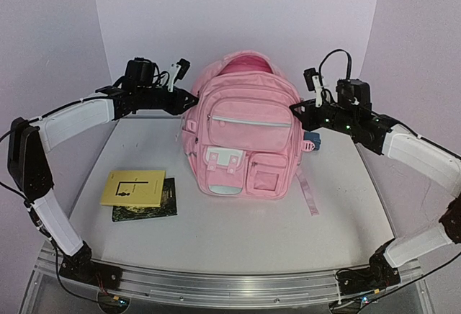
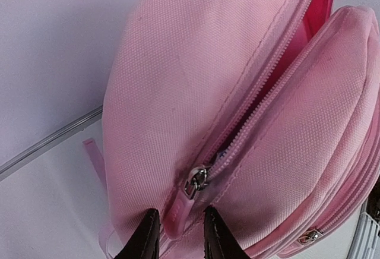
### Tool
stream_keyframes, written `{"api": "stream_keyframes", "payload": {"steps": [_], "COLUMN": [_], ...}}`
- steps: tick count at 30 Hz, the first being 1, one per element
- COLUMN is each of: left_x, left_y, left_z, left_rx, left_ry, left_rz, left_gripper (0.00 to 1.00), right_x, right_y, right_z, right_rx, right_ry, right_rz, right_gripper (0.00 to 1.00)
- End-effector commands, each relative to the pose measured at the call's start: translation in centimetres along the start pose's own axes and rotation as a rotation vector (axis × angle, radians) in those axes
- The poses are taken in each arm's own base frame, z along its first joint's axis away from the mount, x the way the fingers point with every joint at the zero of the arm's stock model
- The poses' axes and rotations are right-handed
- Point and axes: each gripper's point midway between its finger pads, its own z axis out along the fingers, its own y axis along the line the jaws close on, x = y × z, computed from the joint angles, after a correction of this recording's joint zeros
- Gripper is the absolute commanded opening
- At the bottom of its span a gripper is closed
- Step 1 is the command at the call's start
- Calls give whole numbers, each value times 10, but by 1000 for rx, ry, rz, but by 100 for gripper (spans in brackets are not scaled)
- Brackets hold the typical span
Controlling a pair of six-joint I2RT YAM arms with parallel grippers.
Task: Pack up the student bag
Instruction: Zip the student bag at the center of the board.
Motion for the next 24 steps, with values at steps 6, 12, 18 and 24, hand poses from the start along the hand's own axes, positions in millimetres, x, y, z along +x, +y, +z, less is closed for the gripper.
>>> {"api": "stream_keyframes", "payload": {"steps": [6,12,18,24], "left_x": [-9,-26,-57,-80], "left_y": [3,-5,0,5], "left_z": [15,14,-1,-16], "left_rx": [-67,-88,-181,-266], "left_ry": [35,-25,-149,-238], "left_rz": [149,227,292,342], "left_gripper": [14,0,0,0], "right_x": [-42,-38,-33,-31], "right_y": [5,5,8,12], "right_z": [-17,-18,-19,-22], "right_rx": [-33,-31,-49,-71], "right_ry": [-153,-147,-138,-136], "right_rz": [18,15,20,26], "right_gripper": [2,2,3,3]}}
